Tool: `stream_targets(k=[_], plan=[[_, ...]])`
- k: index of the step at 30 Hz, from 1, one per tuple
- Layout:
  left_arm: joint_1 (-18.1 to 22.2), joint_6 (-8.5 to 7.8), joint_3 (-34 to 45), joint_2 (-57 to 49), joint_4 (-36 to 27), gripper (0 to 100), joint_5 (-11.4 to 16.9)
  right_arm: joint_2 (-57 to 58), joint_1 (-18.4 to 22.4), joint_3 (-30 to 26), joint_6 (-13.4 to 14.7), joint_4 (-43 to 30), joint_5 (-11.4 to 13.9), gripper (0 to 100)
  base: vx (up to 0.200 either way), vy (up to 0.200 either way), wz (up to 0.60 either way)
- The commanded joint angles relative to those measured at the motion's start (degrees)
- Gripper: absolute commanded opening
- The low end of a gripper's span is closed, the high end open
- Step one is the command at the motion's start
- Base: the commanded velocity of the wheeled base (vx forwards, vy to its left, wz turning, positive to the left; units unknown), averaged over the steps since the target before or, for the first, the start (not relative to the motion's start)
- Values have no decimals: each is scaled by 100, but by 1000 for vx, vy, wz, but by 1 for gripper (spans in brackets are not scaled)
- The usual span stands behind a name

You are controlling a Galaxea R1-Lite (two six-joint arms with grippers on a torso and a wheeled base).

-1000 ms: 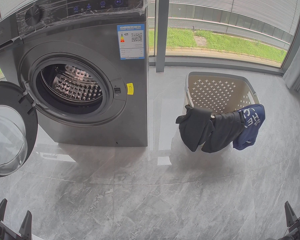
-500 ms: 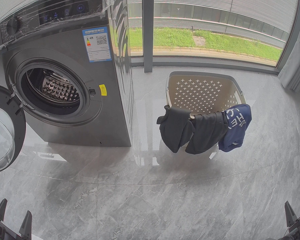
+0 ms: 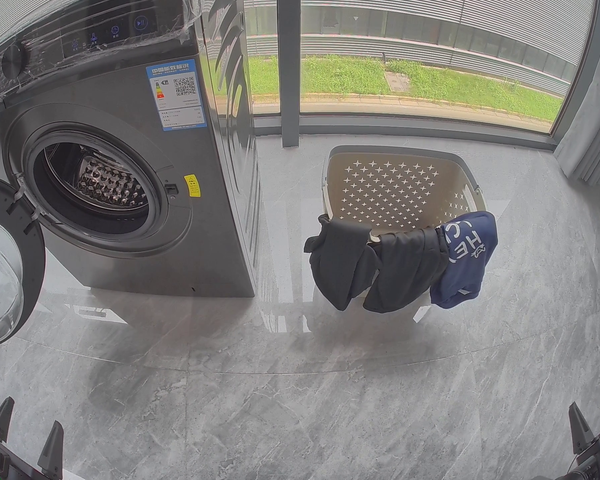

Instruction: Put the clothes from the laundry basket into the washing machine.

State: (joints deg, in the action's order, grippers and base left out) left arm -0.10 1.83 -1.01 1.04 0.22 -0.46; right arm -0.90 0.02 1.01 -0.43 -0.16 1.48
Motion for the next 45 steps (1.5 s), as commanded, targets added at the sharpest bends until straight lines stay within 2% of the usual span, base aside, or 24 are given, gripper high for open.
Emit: stream_targets(k=[1,5,14,26,35,45], plan=[[1,2,101,-68,4,100,-6,90,-2,-101,-1,-2,2,100,0,-200,0],[1,2,101,-68,4,100,2,90,-2,-101,-1,-2,2,100,0,-200,0],[1,2,101,-68,4,100,2,90,-2,-101,-1,-2,2,100,0,0,0],[1,2,101,-68,4,100,-6,90,-2,-101,-1,-2,2,100,200,0,0],[1,2,101,-68,4,100,2,90,-2,-101,-1,-2,2,100,0,0,0],[1,2,101,-68,4,100,-6,90,-2,-101,-1,-2,2,100,0,-200,0]])
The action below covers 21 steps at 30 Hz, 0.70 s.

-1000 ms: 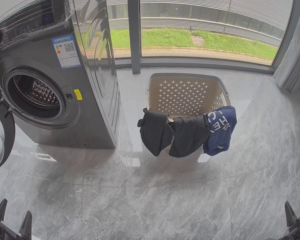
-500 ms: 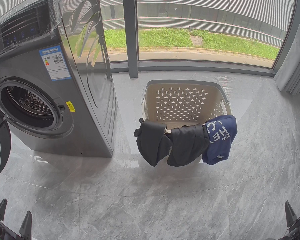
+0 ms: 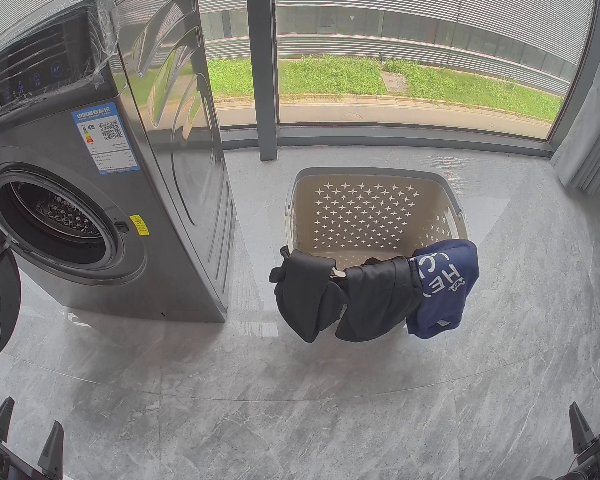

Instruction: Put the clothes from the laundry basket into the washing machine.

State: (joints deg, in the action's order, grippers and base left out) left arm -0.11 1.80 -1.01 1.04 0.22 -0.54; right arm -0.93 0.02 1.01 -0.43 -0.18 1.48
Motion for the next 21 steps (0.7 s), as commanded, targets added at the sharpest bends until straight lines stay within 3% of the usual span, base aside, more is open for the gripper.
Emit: stream_targets(k=[1,8,21], plan=[[2,4,101,-68,4,100,1,93,-2,-101,-1,1,2,100,0,-200,0],[2,-5,101,-68,4,100,1,93,-2,-101,-1,1,2,100,0,-200,0],[2,-5,101,-68,4,100,10,93,6,-101,-1,1,-7,100,15,0,0]])
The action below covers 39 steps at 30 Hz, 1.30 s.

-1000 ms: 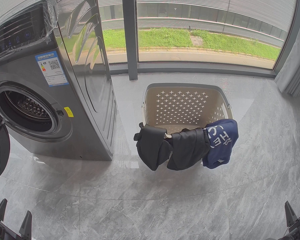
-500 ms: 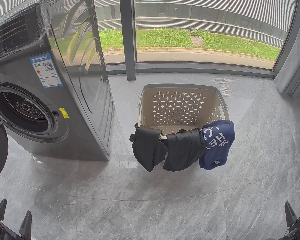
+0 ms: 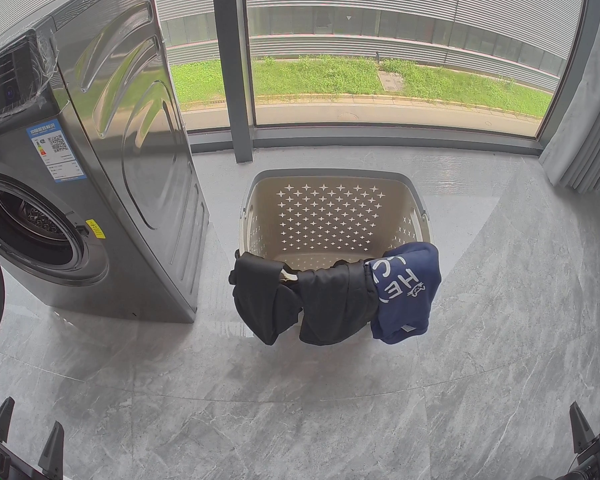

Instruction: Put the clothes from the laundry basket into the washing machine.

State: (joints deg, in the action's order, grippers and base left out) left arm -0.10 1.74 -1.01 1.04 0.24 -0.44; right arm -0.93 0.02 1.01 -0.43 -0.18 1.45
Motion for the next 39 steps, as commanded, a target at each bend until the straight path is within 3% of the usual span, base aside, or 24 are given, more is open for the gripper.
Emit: stream_targets(k=[1,6,10,13,16,22,25,28,30,36,37,39], plan=[[1,1,101,-68,2,100,0,93,6,-101,-1,1,-4,100,200,0,0],[1,10,101,-68,2,100,0,93,6,-101,25,1,-31,100,200,0,0],[1,19,101,-68,2,100,0,-145,-2,910,95,159,22,100,100,0,0],[1,1,101,-68,2,100,9,-1173,-73,1331,218,-96,163,100,0,0,0],[1,10,101,-68,2,100,0,-2518,-64,1296,403,1,409,100,0,0,0],[1,10,101,-68,2,100,-9,-4776,-90,1340,421,924,637,100,0,0,0],[1,19,101,-68,2,100,-9,-5858,-275,1323,570,1750,620,100,0,0,0],[1,10,101,-68,2,100,-9,-6253,-451,1323,763,2049,620,100,0,0,0],[1,10,101,-68,2,100,-9,-6780,-829,1402,1089,2224,584,100,0,0,0],[1,10,101,-68,2,100,0,-7519,-1092,1586,1159,2409,426,100,0,0,0],[1,19,101,-68,11,100,-9,-7782,-1215,1621,1176,2567,286,100,0,0,0],[1,19,101,-68,2,100,0,-7897,-1277,1621,1203,2681,233,100,0,0,0]])
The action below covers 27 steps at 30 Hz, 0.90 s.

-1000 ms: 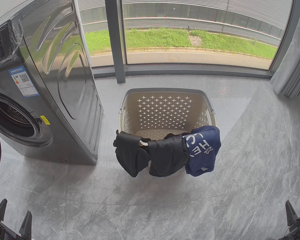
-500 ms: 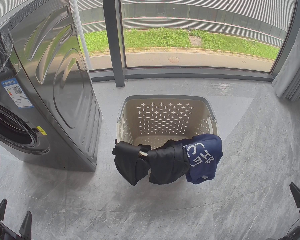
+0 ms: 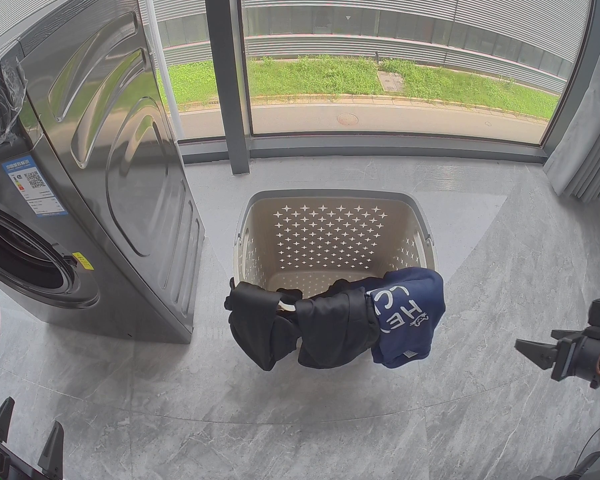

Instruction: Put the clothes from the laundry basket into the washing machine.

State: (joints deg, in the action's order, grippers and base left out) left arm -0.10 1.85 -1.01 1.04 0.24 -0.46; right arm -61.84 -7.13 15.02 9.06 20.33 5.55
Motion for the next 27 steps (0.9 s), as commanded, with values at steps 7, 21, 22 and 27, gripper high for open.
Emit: stream_targets(k=[7,21,22,27], plan=[[1,8,101,-68,2,100,-15,-2447,-746,256,342,1060,-229,100,86,0,0],[1,8,101,-68,2,100,-15,-4108,-1106,458,492,2282,-537,100,0,0,0],[1,8,101,-68,2,100,-15,-4213,-1115,467,492,2361,-537,100,0,0,0],[1,8,101,-68,2,100,-15,-4802,-1229,599,492,2845,-537,100,0,0,0]])
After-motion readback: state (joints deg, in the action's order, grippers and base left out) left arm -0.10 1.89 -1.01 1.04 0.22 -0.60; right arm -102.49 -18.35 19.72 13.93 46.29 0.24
